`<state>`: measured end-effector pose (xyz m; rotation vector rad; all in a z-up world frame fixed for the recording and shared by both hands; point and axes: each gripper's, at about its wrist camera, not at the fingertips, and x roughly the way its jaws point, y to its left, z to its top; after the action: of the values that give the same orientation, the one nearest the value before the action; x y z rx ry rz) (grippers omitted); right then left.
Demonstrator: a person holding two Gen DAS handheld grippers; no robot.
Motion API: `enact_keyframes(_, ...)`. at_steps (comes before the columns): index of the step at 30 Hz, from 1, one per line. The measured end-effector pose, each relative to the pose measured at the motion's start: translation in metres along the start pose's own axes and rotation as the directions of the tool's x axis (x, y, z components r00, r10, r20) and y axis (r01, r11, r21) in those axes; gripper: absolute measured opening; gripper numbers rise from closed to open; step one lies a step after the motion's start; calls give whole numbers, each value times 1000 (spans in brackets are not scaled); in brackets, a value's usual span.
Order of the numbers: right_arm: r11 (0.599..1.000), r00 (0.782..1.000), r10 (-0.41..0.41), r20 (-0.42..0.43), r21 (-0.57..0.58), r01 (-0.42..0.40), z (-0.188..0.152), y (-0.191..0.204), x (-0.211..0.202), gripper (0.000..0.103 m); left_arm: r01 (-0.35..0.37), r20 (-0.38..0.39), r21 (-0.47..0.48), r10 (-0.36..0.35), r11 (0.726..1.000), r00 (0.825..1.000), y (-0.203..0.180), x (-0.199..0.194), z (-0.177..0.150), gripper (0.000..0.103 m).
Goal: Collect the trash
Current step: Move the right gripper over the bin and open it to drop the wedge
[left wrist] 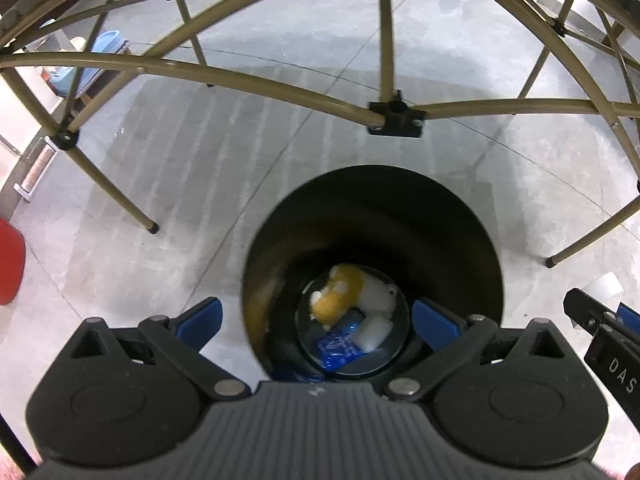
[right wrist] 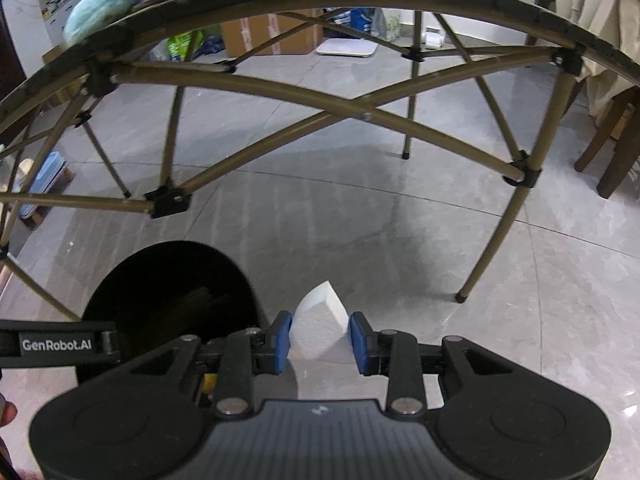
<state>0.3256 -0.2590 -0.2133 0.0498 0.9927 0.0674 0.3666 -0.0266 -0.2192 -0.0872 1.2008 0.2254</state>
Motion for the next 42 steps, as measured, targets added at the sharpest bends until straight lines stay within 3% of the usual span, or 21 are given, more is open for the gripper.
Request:
enact_keyframes(23, 986, 985, 140, -105, -74, -148, -4, 77, 9, 33, -31, 59, -113, 37, 993, 998, 107, -28, -7, 103)
enact_keyframes(33, 982, 974, 141, -176, -103, -161, -7, 116, 24, 33, -91, 36, -180, 99, 979, 994, 152, -18, -10, 103)
enact_keyframes(42, 980, 965, 145, -217, -101, -169, -12, 137, 37, 33, -106, 20, -184, 111, 977, 994, 162, -14, -13, 103)
